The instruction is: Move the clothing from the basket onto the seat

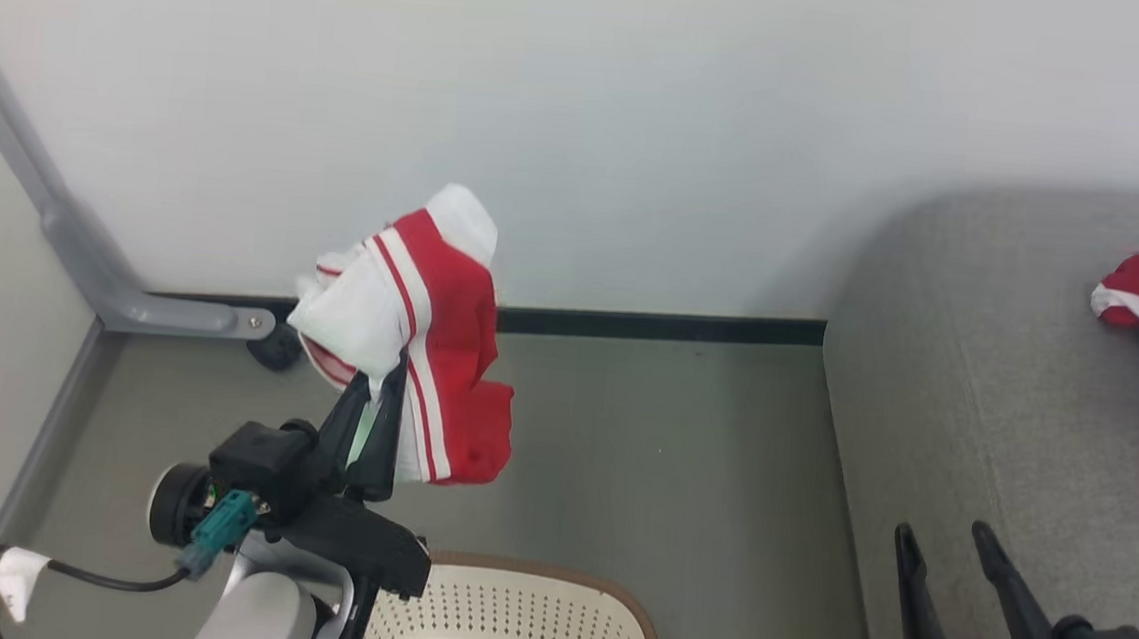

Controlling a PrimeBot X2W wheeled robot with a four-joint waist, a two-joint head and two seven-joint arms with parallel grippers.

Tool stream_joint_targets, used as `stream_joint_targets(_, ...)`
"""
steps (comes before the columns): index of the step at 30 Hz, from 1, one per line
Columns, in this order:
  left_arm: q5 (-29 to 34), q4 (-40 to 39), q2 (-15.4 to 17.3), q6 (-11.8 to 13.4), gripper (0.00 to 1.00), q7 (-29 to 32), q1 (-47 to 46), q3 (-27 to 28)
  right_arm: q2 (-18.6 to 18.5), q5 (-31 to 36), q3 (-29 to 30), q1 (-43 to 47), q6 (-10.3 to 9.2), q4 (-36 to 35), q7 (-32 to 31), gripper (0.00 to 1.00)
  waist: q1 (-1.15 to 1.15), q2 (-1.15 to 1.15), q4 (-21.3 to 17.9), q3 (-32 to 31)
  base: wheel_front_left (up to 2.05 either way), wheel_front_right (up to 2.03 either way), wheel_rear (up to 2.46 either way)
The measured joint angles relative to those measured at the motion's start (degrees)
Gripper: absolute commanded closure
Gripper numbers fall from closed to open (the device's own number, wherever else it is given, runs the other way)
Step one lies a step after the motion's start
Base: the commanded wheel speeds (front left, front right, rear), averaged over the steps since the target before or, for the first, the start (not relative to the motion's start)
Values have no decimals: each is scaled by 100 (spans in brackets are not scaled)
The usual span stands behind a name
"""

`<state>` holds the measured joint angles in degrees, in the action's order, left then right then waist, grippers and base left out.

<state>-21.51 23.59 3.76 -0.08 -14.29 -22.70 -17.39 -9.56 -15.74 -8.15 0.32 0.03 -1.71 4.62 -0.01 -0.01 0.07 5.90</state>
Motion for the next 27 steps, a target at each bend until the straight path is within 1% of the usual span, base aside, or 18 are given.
stream_joint_targets(7, 11, -977, 40, -148, 100, -2, 126, -29, 29, -46, -74, 304, 8, 5, -32, 0, 0, 0, -1, -377, 0, 0, 0)
stream_joint_targets(9, 5, -1254, 33, -211, 100, -2, 141, -49, 30, -46, -102, 377, 44, -2, -54, 0, 0, 0, -9, -460, 0, 0, 0)
stream_joint_targets(13, -15, -1744, 26, -305, 100, -2, 203, -148, 74, -46, -238, 541, 57, -66, -103, 0, 0, 0, -40, -578, 0, 0, 0)
stream_joint_targets(14, -34, -1834, 25, -346, 100, -2, 203, -160, 100, -46, -276, 554, 58, -66, -105, 0, 0, 0, -51, -594, 0, 0, 0)
stream_joint_targets(19, -63, -2298, 23, -398, 100, 10, 202, -274, 151, -46, -490, 644, 130, -162, -156, 0, 1, 1, -102, -671, 0, 0, 0)
stream_joint_targets(25, -178, -2707, 23, -405, 100, 267, 205, -495, 243, -43, -756, 740, 205, -332, -203, 0, 1, 1, -139, -704, 0, 0, 0)
stream_joint_targets(27, -235, -2794, 12, -453, 100, 347, 205, -582, 259, -38, -861, 740, 261, -399, -205, 0, 1, 1, -142, -708, 0, 0, 0)
